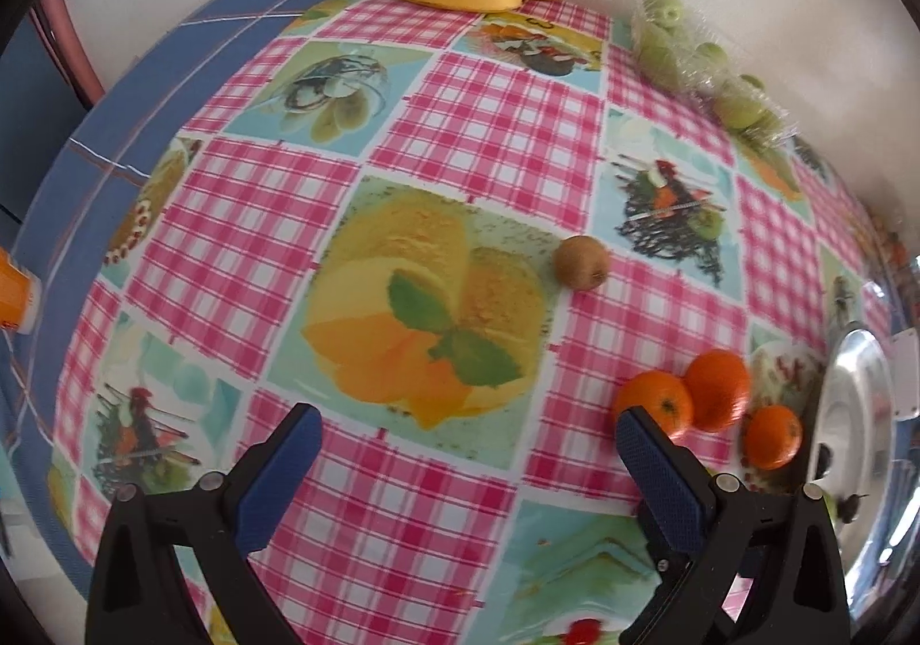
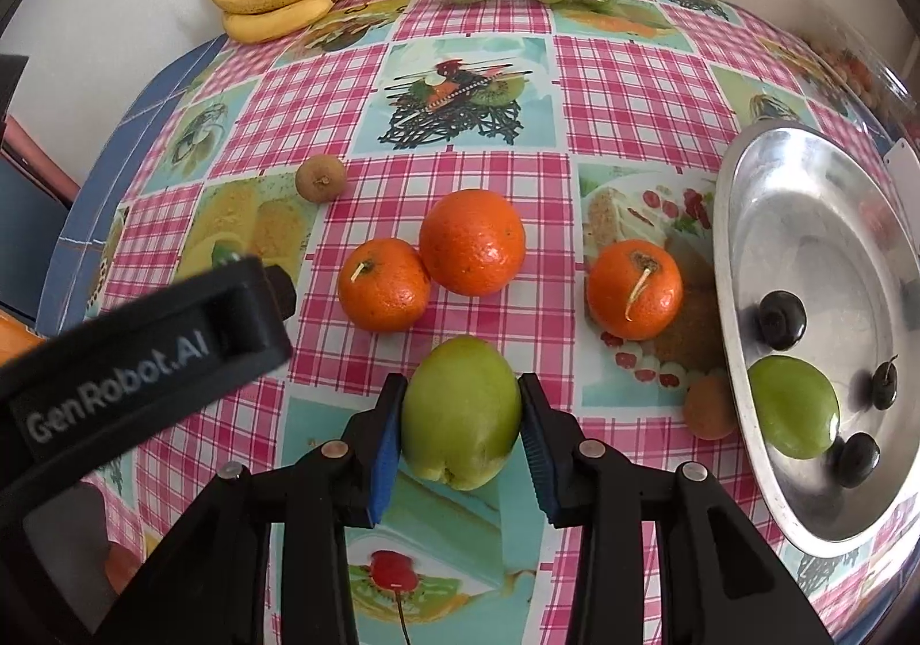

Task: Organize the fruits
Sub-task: 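Hold the pear in the right tool while the left tool grasps a tangerine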

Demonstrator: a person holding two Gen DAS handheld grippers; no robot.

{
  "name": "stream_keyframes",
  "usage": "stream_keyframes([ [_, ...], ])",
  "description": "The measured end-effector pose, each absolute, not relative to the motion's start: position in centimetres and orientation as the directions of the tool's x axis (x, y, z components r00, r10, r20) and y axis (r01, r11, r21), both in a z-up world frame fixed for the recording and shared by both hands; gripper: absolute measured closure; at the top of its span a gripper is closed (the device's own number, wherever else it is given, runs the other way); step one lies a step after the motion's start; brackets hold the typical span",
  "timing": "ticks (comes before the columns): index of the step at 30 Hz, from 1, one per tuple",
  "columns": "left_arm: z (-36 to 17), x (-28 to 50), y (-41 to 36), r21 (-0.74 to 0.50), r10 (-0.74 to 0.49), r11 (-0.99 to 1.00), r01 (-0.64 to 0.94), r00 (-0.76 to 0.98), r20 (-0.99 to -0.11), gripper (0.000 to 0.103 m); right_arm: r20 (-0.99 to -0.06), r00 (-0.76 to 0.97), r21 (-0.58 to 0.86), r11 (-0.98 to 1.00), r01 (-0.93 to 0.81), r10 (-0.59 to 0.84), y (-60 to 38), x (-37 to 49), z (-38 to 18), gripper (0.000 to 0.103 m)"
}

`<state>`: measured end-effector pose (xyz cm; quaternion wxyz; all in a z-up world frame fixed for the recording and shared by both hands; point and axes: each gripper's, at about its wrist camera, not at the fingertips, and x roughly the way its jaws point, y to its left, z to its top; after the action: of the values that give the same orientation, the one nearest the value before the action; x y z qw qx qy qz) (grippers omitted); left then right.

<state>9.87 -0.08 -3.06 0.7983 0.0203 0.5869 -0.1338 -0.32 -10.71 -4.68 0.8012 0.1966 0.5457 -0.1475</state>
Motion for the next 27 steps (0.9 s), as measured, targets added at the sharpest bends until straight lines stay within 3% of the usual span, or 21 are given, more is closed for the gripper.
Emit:
stream_keyframes([
  [7, -2.9, 9.9, -0.4, -0.188, -0.244, 0.955, 0.228, 0.250, -0.937, 0.002, -0.918, 0.397, 0.197, 0.862, 0.467, -0.006, -11.8, -0.8, -3.4, 0.063],
  [14, -2.7, 9.8, -1.8, -0.228, -0.292, 0.938, 0.262, 0.240, -0.926, 0.012, -0.906, 0.423, 0.234, 0.835, 0.499, 0.001, -13.7, -1.9, -2.4, 0.063],
  [22, -2.9, 9.4, -4.0, -0.264, -0.340, 0.911, 0.316, 0.215, -0.915, 0.033, -0.901, 0.433, 0.236, 0.829, 0.508, -0.008, -15.1, -2.9, -1.6, 0.063],
  [27, -3.3, 9.2, -5.1, -0.280, -0.357, 0.900, 0.334, 0.199, -0.913, 0.056, -0.904, 0.427, 0.231, 0.826, 0.515, -0.013, -15.6, -3.2, -1.7, 0.063],
])
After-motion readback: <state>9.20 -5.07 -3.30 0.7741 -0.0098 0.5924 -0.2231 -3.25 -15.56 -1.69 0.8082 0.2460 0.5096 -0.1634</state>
